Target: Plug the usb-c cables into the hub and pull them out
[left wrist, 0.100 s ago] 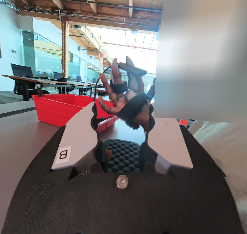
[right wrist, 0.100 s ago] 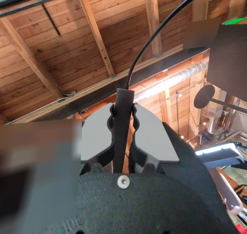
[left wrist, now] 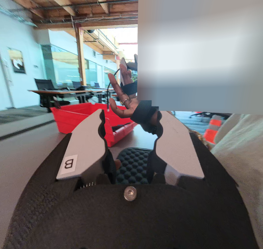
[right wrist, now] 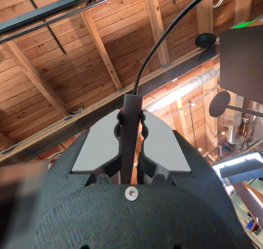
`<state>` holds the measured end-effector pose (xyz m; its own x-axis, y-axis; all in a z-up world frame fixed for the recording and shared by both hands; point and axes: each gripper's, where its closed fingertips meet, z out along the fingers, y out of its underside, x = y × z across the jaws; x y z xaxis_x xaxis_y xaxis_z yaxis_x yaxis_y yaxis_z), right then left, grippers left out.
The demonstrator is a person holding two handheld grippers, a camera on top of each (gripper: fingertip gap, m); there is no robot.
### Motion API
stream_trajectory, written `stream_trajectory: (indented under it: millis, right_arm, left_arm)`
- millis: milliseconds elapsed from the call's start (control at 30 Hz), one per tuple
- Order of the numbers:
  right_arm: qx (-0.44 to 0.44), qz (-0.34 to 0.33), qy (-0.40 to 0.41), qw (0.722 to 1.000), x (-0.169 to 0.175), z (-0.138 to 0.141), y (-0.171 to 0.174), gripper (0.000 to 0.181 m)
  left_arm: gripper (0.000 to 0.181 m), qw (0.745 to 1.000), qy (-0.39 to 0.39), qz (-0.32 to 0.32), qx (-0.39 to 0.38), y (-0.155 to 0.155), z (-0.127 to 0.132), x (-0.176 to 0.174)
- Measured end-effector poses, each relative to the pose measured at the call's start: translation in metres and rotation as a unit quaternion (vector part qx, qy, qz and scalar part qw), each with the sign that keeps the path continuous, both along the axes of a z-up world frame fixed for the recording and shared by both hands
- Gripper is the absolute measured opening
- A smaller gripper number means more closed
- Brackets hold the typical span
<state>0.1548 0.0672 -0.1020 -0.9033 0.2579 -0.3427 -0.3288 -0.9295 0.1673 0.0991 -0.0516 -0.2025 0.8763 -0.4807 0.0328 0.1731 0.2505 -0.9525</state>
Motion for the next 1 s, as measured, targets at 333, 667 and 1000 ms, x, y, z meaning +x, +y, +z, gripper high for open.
stream_trajectory:
  millis: [333, 667, 1000]
  right_arm:
    - [-0.057, 0.073, -0.101, 0.991, -0.059, -0.023, -0.025, 0.024]
    - [-0.042, 0.085, -0.166, 0.982, -0.085, -0.038, -0.046, 0.023]
    - [0.201, 0.013, -0.249, 0.947, -0.093, -0.029, -0.100, 0.026]
  left_arm:
    - [0.040, 0.947, 0.257, 0.158, 0.111, 0.001, 0.045, 0.015]
    - [0.029, 0.927, 0.308, 0.203, 0.062, 0.011, 0.039, -0.002]
    - [0.008, 0.959, 0.216, 0.158, 0.095, -0.020, 0.053, -0.026]
